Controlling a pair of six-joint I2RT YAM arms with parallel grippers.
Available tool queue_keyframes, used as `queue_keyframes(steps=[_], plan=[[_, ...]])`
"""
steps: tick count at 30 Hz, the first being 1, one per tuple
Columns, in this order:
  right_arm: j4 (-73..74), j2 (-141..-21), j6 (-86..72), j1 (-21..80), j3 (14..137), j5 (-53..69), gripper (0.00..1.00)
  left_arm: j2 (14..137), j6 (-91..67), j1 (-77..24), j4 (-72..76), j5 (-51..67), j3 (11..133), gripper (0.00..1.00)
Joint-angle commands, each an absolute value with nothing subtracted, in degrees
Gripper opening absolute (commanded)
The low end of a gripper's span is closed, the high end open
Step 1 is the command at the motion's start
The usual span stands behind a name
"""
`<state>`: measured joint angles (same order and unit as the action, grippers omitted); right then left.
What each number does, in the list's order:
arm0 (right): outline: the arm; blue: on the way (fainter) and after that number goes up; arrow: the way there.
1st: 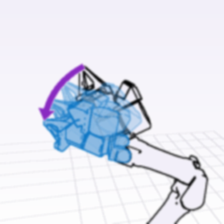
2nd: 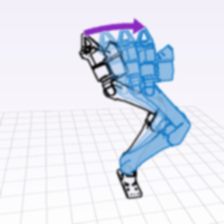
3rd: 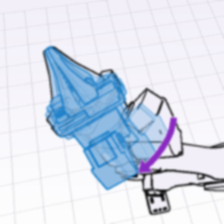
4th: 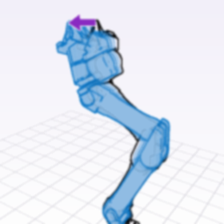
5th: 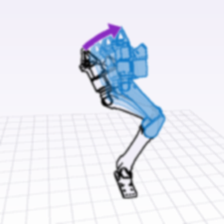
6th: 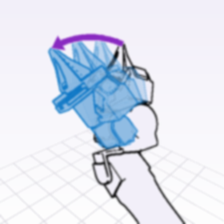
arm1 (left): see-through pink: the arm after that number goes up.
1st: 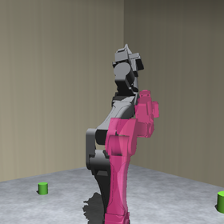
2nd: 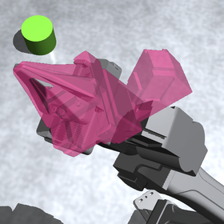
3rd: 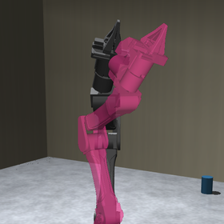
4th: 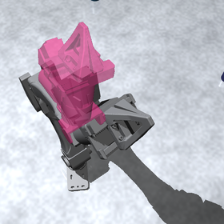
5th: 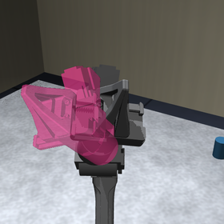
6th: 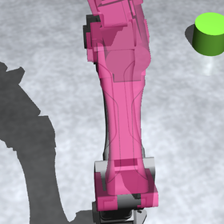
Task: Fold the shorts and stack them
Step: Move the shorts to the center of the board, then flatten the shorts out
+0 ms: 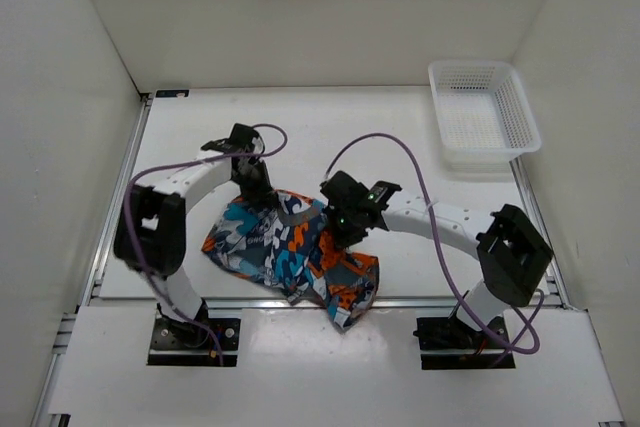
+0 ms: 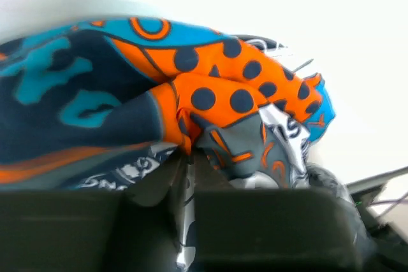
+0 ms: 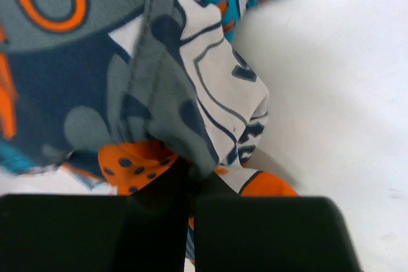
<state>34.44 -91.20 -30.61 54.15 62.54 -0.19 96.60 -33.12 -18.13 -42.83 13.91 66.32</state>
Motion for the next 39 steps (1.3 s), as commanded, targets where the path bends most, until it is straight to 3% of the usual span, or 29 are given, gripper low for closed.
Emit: queue_keyframes(steps=[1, 5, 12, 15, 20, 21, 23, 24, 25, 26, 29, 30, 34, 35, 36, 38, 39], plan=[[37.0, -91.0, -26.8, 52.4, 74.4, -7.4, 0.0, 100.1, -30.8, -18.2, -39.6, 17.9, 73.5, 0.1], [43.6, -91.7, -20.2, 46.5, 90.8, -13.4, 0.0, 103.4, -30.8, -18.2, -40.2, 21.8, 84.4, 0.1], [52.5, -91.7, -11.5, 42.7, 118.1, -17.8, 0.03, 106.3, -32.1, -17.1, -51.3, 21.3, 123.6, 0.1], [53.9, -88.0, -11.0, 43.7, 116.3, -18.4, 0.03, 106.3, -32.1, -17.1, -56.6, 21.3, 132.9, 0.1], [49.7, -82.4, -16.5, 50.0, 94.9, -20.0, 0.03, 103.2, -30.8, -17.1, -56.5, 16.4, 126.9, 0.1], [46.8, -82.4, -21.1, 51.7, 91.8, -19.0, 0.05, 103.9, -30.1, -16.3, -56.5, 15.2, 125.8, 0.21], [41.9, -85.8, -23.8, 53.3, 85.8, -6.2, 0.6, 105.7, -28.7, -14.7, -59.0, 13.5, 125.2, 0.58], [38.4, -87.9, -25.4, 55.6, 82.6, -1.6, 0.74, 106.8, -28.7, -13.9, -60.9, 12.8, 125.8, 0.68], [38.4, -90.1, -25.4, 57.2, 82.6, 1.6, 0.82, 108.6, -28.0, -12.7, -62.8, 12.2, 126.6, 0.75], [38.4, -93.5, -25.4, 58.7, 82.6, 2.9, 0.89, 109.2, -27.1, -12.1, -66.3, 11.2, 128.1, 0.75], [39.9, -91.9, -25.4, 59.2, 82.7, -0.6, 0.94, 106.9, -25.5, -10.9, -68.4, 7.9, 127.0, 0.83], [39.9, -90.5, -24.9, 58.2, 81.2, -1.9, 0.95, 105.5, -25.5, -10.9, -68.4, 7.2, 125.7, 1.0], [39.9, -82.3, -23.7, 49.5, 78.1, -4.7, 0.92, 95.0, -24.1, -11.3, -64.3, 8.3, 112.4, 1.0], [40.4, -81.0, -23.7, 45.7, 77.2, -5.7, 0.84, 93.0, -24.1, -12.2, -62.9, 10.2, 104.5, 0.97], [40.4, -78.6, -23.7, 43.6, 75.2, -8.0, 0.78, 91.1, -24.1, -13.3, -61.5, 11.3, 100.2, 0.84], [41.0, -76.5, -25.0, 36.9, 72.7, -10.0, 0.58, 85.8, -26.5, -17.0, -56.4, 15.4, 87.6, 0.68], [41.0, -75.9, -25.9, 34.2, 71.6, -10.5, 0.54, 84.7, -27.4, -18.4, -54.9, 15.5, 84.1, 0.6]])
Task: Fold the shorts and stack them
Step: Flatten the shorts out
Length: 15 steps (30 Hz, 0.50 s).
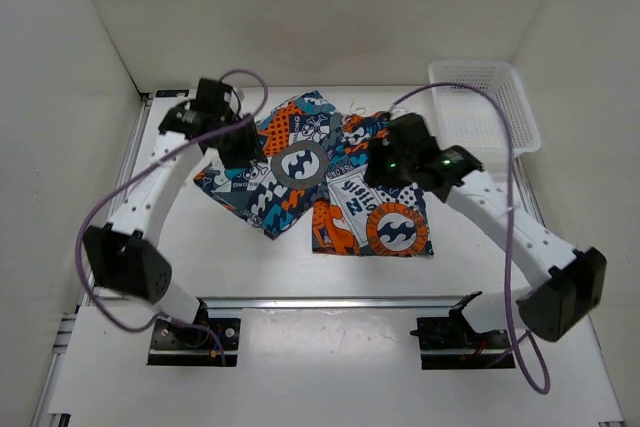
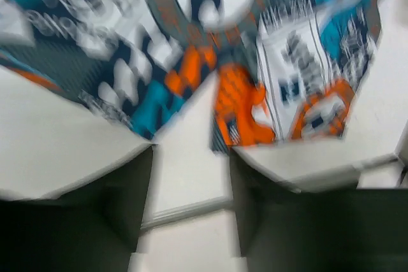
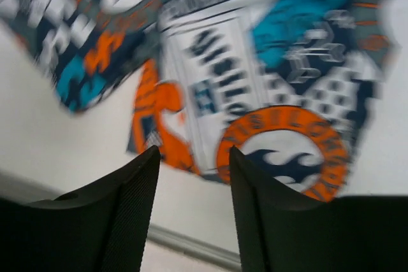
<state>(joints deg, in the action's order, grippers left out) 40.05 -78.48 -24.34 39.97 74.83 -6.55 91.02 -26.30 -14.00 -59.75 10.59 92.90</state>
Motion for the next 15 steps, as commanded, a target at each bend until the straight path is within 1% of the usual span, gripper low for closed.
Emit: queue_keyframes(steps=[1, 2, 3, 4, 5, 6, 8, 9, 10, 11, 14, 15], plan=[[41.7, -75.2, -25.9, 31.4, 69.5, -10.5, 0.52, 83.8, -28.6, -19.8, -54.0, 15.5, 80.9, 0.46], [41.7, -75.2, -25.9, 26.1, 68.7, -8.8, 0.52, 83.2, -30.7, -23.0, -52.6, 13.9, 75.9, 0.42], [41.7, -76.2, -25.9, 23.5, 67.7, -8.0, 0.56, 83.2, -31.4, -24.5, -51.9, 13.0, 73.8, 0.4], [41.7, -76.8, -25.9, 19.1, 66.0, -6.9, 0.65, 83.2, -32.3, -25.7, -51.9, 12.1, 72.2, 0.4], [41.7, -77.7, -25.9, 17.2, 65.3, -5.6, 0.75, 83.8, -34.1, -27.4, -51.1, 11.5, 69.5, 0.36], [41.7, -79.3, -25.9, 15.7, 64.5, -4.5, 0.88, 84.4, -34.1, -28.2, -49.7, 11.5, 68.5, 0.35], [40.0, -81.0, -25.9, 12.4, 62.1, -2.9, 0.97, 86.8, -34.8, -29.4, -49.0, 11.5, 67.9, 0.34], [39.3, -82.6, -25.9, 11.6, 61.4, -2.4, 0.99, 87.9, -35.3, -30.2, -48.4, 11.5, 67.9, 0.28], [38.7, -83.5, -25.9, 9.9, 60.7, -2.4, 0.99, 89.0, -35.3, -30.2, -47.9, 11.5, 67.9, 0.17], [37.8, -84.3, -27.2, 9.1, 59.5, -1.6, 0.99, 90.1, -35.9, -30.2, -47.9, 11.5, 67.9, 0.1], [36.7, -88.4, -29.3, 7.2, 57.2, -0.3, 0.99, 92.4, -36.5, -30.2, -46.7, 12.9, 68.6, 0.1], [36.0, -90.3, -29.4, 6.4, 56.6, 0.5, 0.97, 92.4, -36.5, -30.2, -46.7, 12.9, 69.4, 0.1]])
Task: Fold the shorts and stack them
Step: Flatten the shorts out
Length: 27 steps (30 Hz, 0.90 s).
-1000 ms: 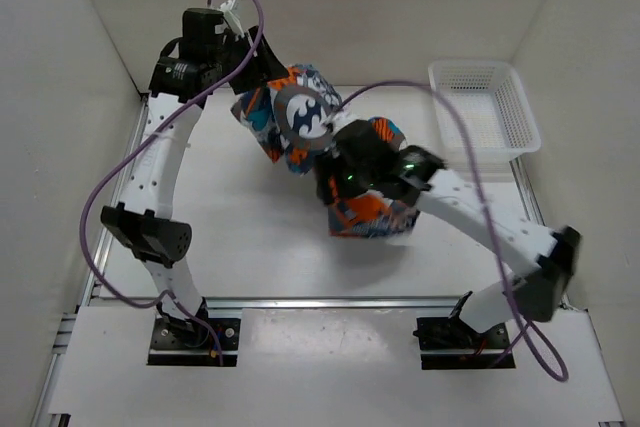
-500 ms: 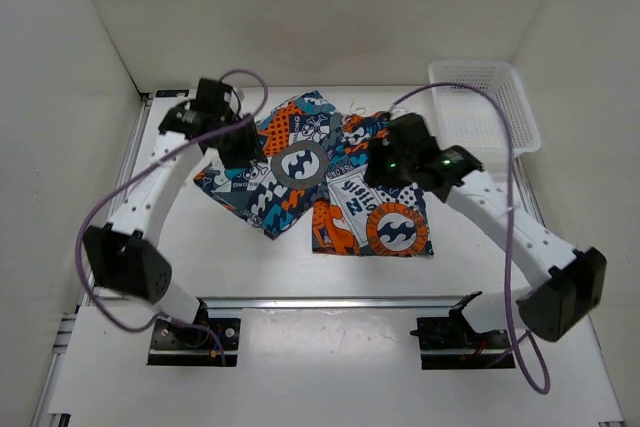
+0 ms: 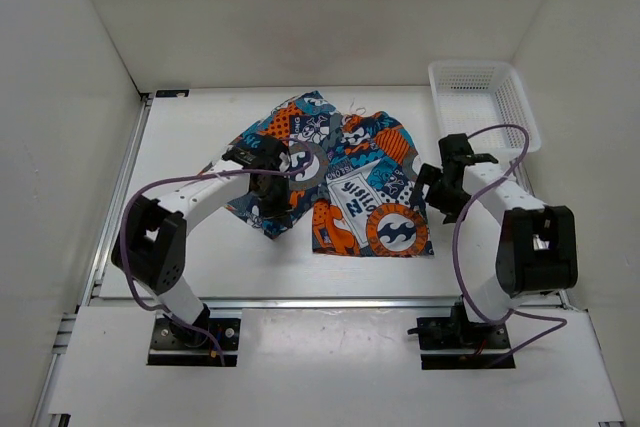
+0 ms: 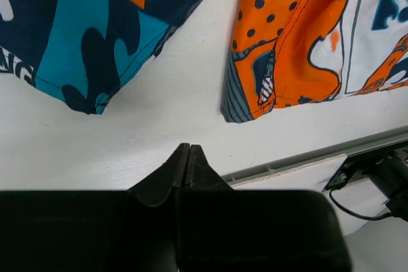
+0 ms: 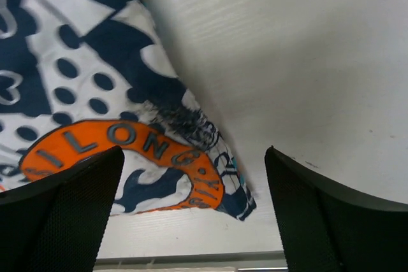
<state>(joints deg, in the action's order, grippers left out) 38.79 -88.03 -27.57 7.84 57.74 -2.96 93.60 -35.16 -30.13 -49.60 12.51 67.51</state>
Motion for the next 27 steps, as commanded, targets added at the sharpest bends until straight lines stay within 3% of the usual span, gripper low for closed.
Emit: queue_keyframes(steps=[1, 3, 7, 8, 10, 11, 13, 16, 17, 19, 21, 24, 27], plan=[[35.4, -91.0, -30.1, 6.4, 56.0, 2.4, 0.93, 92.4, -36.5, -30.2, -46.7, 12.4, 70.7, 0.1], [33.1, -91.8, -31.5, 6.4, 53.5, 4.2, 0.83, 91.8, -35.9, -29.4, -46.7, 12.4, 71.7, 0.1], [30.4, -92.4, -34.5, 12.0, 50.4, 6.8, 0.46, 89.7, -32.4, -23.7, -49.2, 13.1, 75.2, 0.1], [30.4, -93.0, -35.3, 13.6, 50.4, 6.8, 0.31, 89.0, -31.9, -22.7, -49.8, 13.1, 75.9, 0.1], [29.1, -93.7, -38.5, 19.8, 49.8, 7.9, 0.21, 88.2, -30.5, -20.2, -52.0, 13.1, 78.3, 0.1], [28.1, -94.8, -39.9, 22.4, 49.8, 8.5, 0.11, 88.2, -30.5, -19.5, -52.7, 13.1, 79.2, 0.1], [26.8, -96.5, -44.7, 31.3, 52.0, 9.1, 0.03, 87.7, -29.6, -17.4, -54.2, 12.6, 80.9, 0.1], [26.3, -100.8, -48.4, 45.0, 61.5, 9.7, 0.0, 87.7, -28.2, -15.6, -57.0, 11.2, 83.8, 0.1], [26.3, -103.7, -47.1, 47.9, 65.1, 10.4, 0.01, 87.7, -27.6, -14.4, -57.6, 10.6, 84.4, 0.1], [29.2, -106.4, -44.0, 53.6, 77.0, 10.5, 0.53, 87.2, -27.1, -13.3, -59.2, 10.1, 85.2, 0.1], [35.7, -107.1, -40.3, 55.1, 82.3, 5.1, 0.98, 85.1, -26.5, -12.0, -59.8, 10.1, 85.2, 0.1], [39.7, -102.5, -36.9, 51.3, 83.1, 0.5, 1.0, 82.2, -25.9, -11.3, -60.3, 9.6, 82.5, 0.15], [39.2, -94.7, -34.5, 43.6, 76.1, -1.0, 1.0, 79.6, -25.9, -10.7, -59.5, 10.7, 78.6, 0.18]])
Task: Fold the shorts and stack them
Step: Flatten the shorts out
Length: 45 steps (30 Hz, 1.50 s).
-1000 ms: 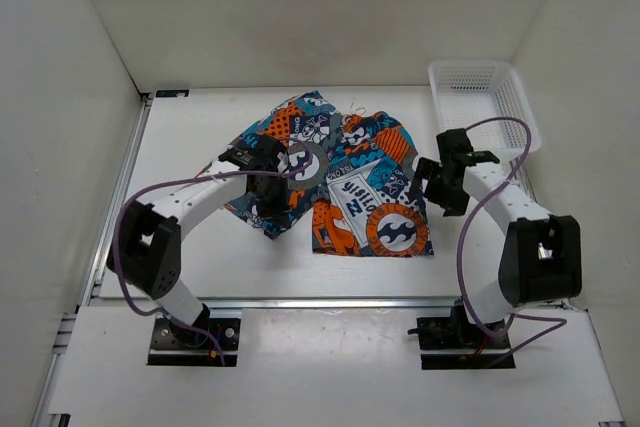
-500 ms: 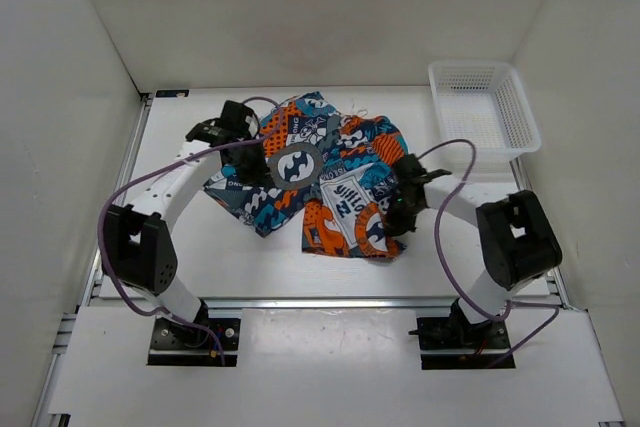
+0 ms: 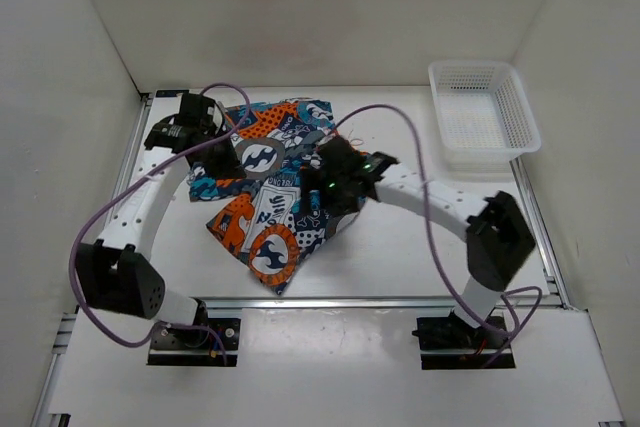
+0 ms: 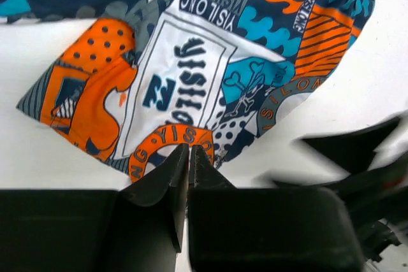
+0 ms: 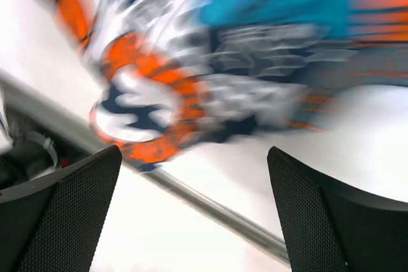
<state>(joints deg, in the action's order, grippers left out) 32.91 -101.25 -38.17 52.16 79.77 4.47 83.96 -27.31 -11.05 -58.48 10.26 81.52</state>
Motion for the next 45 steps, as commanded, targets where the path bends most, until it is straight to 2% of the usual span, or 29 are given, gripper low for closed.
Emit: queue_keyframes(steps=[1, 3, 4, 6, 7, 9, 10, 11, 13, 15, 17, 18, 19, 21, 25, 27, 30, 31, 33, 34, 36, 40, 45], plan=[[38.5, -91.2, -34.5, 41.5, 74.2, -1.0, 0.98, 78.9, -25.9, -10.7, -59.0, 11.5, 77.3, 0.18], [36.1, -88.6, -33.0, 34.8, 69.4, 1.2, 0.86, 77.1, -25.9, -12.5, -58.4, 12.4, 74.3, 0.17], [35.2, -87.9, -32.3, 32.6, 68.5, 3.1, 0.72, 76.5, -27.5, -13.3, -56.9, 13.0, 70.6, 0.17], [33.1, -87.3, -31.7, 26.9, 67.3, 5.5, 0.57, 74.1, -29.4, -15.5, -55.3, 14.8, 65.8, 0.17], [32.5, -88.1, -31.7, 25.1, 67.3, 6.8, 0.5, 73.2, -31.8, -16.3, -52.8, 17.1, 60.5, 0.21], [30.1, -90.8, -31.7, 19.4, 68.0, 11.5, 0.51, 71.6, -34.7, -18.3, -50.9, 17.7, 56.4, 0.31], [29.4, -92.2, -31.7, 17.8, 68.5, 13.3, 0.56, 69.9, -37.3, -20.5, -50.1, 17.8, 53.3, 0.39], [28.8, -93.8, -31.7, 14.8, 69.3, 14.8, 0.68, 69.2, -38.4, -21.6, -49.5, 17.8, 52.1, 0.58], [28.8, -99.2, -32.3, 12.6, 73.1, 17.3, 0.72, 68.1, -40.1, -24.6, -48.9, 16.5, 50.7, 0.74], [28.3, -104.8, -32.3, 10.4, 77.2, 18.9, 0.72, 68.1, -41.1, -25.2, -48.9, 14.7, 49.9, 0.82], [28.3, -108.4, -32.3, 9.8, 80.3, 19.5, 0.72, 68.7, -41.1, -25.2, -48.9, 12.1, 48.5, 0.82], [29.0, -111.3, -32.3, 9.8, 81.8, 19.5, 0.72, 69.4, -41.1, -25.2, -48.9, 11.1, 48.5, 0.8], [29.5, -112.7, -32.3, 9.8, 84.6, 19.5, 0.72, 70.2, -41.1, -25.2, -48.2, 10.6, 48.0, 0.72], [30.1, -116.3, -32.3, 10.5, 86.9, 20.0, 0.72, 73.4, -41.1, -25.2, -46.3, 10.5, 47.5, 0.66], [30.1, -121.1, -32.3, 12.6, 91.6, 20.7, 0.72, 79.2, -41.1, -25.2, -43.4, 11.1, 47.5, 0.6], [30.1, -123.7, -32.9, 13.5, 92.9, 21.2, 0.72, 82.9, -40.5, -25.2, -42.3, 10.4, 48.2, 0.53], [30.1, -126.8, -33.6, 15.4, 94.8, 21.2, 0.66, 88.8, -39.1, -25.2, -41.0, 10.4, 50.8, 0.44], [30.1, -127.5, -34.1, 15.9, 95.4, 21.2, 0.54, 90.3, -38.4, -25.2, -41.0, 9.8, 51.8, 0.32], [30.1, -128.1, -34.1, 15.9, 96.0, 22.9, 0.33, 94.4, -37.1, -23.7, -41.0, 9.8, 54.4, 0.15], [30.1, -128.1, -34.1, 15.9, 95.4, 22.1, 0.14, 95.4, -36.2, -22.6, -41.0, 10.3, 55.4, 0.1], [30.1, -125.5, -34.7, 15.3, 91.8, 19.4, 0.01, 98.4, -35.0, -21.0, -41.0, 10.8, 57.9, 0.1], [27.6, -116.0, -37.5, 11.7, 78.6, 12.4, 0.01, 102.3, -31.7, -19.1, -43.0, 11.4, 67.5, 0.1], [26.3, -94.3, -40.7, 10.6, 56.6, 2.4, 0.01, 107.2, -27.9, -19.1, -48.7, 11.4, 78.2, 0.1]])
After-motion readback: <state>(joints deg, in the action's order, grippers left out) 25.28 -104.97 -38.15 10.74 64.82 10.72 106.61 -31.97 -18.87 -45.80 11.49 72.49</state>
